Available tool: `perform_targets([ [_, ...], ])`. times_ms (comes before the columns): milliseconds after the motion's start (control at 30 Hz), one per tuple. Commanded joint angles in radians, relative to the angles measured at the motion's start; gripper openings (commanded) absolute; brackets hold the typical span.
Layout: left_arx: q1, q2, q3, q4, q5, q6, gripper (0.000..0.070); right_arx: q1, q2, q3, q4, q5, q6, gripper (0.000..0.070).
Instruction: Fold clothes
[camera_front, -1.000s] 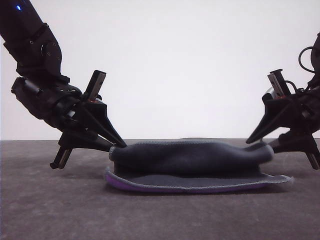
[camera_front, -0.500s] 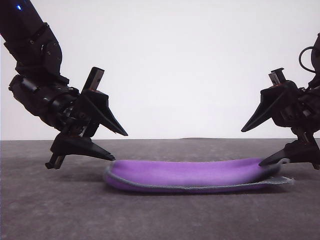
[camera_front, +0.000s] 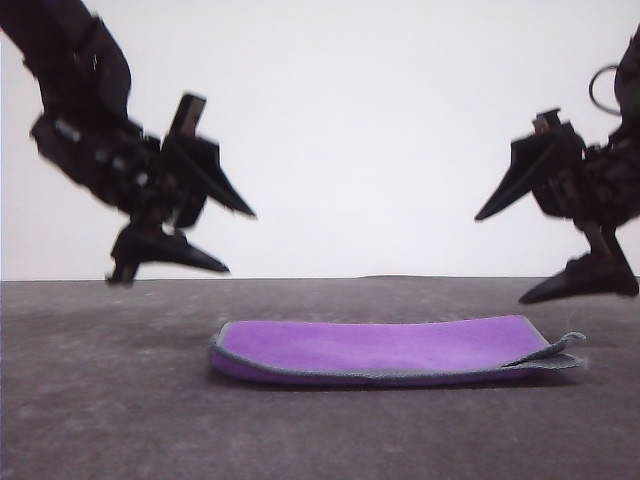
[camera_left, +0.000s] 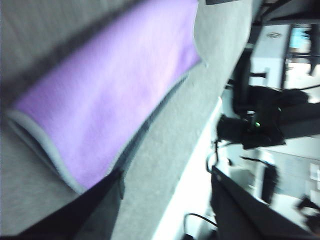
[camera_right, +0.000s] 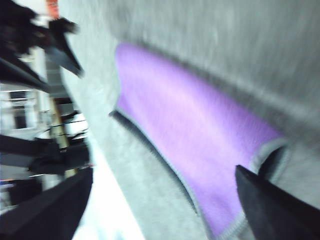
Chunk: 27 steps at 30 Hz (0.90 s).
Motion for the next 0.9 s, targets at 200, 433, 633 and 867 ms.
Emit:
perform_targets([
  [200,0.005,-0.133,0.152,0.034,-0.454,-0.106,0.0367,-0.003,-0.199,0.055,0.021,0.263,0.051,0.0602],
  [433,0.005,-0.300,0.147,0.005,-0.703,-0.160,0.0366,0.001,-0.449,0.054,0.019,0.482,0.122,0.0602],
  [633,0.004,-0.414,0.100,-0.028,-0.762,-0.166,0.0365,0.012,-0.637,0.035,-0.019,0.551,0.128,0.0602],
  [867,0.006,-0.571,-0.174,0.069,-0.762,-0.187,0.0365,0.013,-0.775,-0.141,0.055,0.578,0.162,0.0602],
])
